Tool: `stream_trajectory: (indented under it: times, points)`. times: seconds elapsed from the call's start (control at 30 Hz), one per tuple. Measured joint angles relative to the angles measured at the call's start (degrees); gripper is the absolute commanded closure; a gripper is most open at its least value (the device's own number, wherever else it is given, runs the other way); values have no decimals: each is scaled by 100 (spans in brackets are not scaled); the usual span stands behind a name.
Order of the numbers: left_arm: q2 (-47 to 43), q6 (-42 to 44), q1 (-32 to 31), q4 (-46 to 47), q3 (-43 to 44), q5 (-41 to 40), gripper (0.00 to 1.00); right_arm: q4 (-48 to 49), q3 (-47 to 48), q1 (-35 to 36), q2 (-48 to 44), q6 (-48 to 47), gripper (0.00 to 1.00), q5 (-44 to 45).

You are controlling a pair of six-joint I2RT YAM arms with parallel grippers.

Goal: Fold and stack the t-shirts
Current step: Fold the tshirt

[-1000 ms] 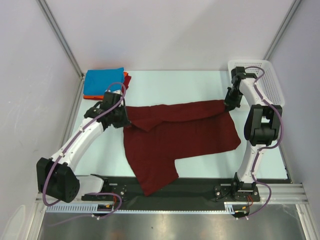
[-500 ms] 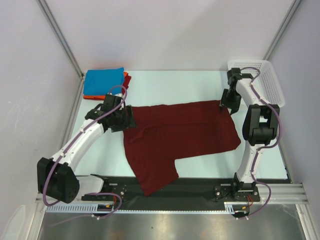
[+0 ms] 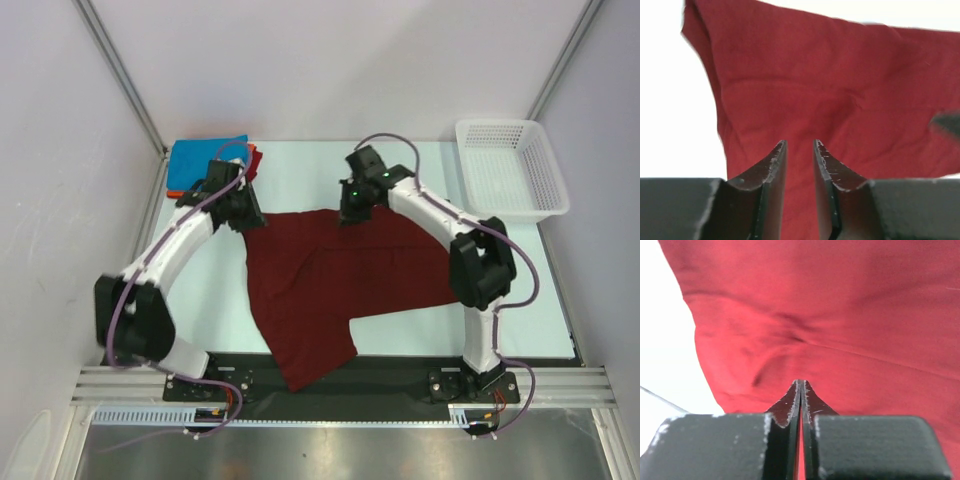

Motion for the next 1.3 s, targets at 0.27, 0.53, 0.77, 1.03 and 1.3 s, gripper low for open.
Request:
stream_trajectory:
  times: [0.27, 0.53, 0.77, 1.03, 1.3]
  points:
    - [1777, 177, 87, 92, 439, 337, 81, 721, -28, 678, 1064, 780, 100, -350]
    - [2404, 293, 87, 59, 522, 339, 81, 1073, -424, 1029, 1095, 1034, 100, -350]
    - [2507, 313, 87, 61, 586, 334, 80, 1285, -505, 1073, 1095, 1134, 100, -479]
    - [2509, 367, 87, 52, 586, 321, 80, 1399, -9, 1084, 1351, 1198, 85, -697]
    - [2511, 468, 87, -50, 649, 317, 79, 1292, 356, 1102, 1648, 1132, 80, -754]
